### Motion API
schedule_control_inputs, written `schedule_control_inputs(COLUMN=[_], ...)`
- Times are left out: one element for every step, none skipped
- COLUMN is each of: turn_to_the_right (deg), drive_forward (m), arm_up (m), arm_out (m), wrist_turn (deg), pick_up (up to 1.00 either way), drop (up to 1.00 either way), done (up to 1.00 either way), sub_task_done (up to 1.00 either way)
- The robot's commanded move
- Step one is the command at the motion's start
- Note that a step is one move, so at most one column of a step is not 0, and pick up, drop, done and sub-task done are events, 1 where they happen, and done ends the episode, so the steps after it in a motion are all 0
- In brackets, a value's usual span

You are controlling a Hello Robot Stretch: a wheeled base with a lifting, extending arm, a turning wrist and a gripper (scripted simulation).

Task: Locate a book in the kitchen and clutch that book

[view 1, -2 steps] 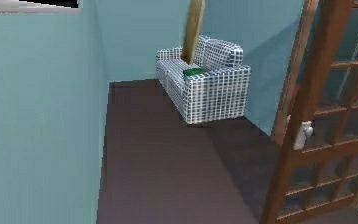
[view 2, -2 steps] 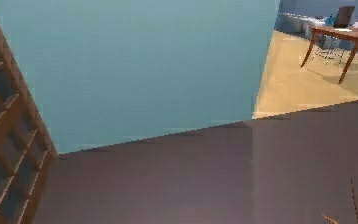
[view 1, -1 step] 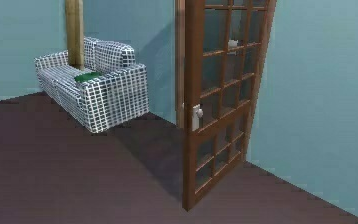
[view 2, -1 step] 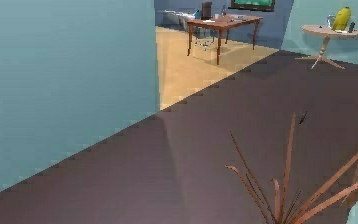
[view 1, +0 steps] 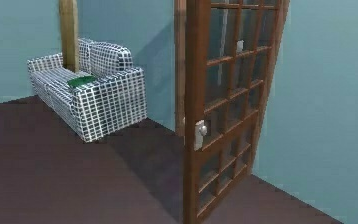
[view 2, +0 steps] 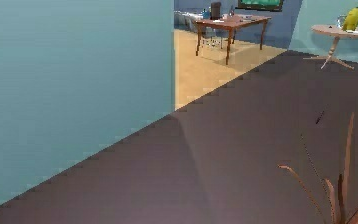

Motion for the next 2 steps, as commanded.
schedule_control_inputs(turn_to_the_right=[6.0,0.0], drive_forward=[0.0,0.3], arm_up=[0.0,0.0], arm_out=[0.0,0.0], wrist_turn=[0.0,0.0], pick_up=[0.0,0.0], drop=[0.0,0.0], done=[0.0,0.0], sub_task_done=[0.0,0.0])
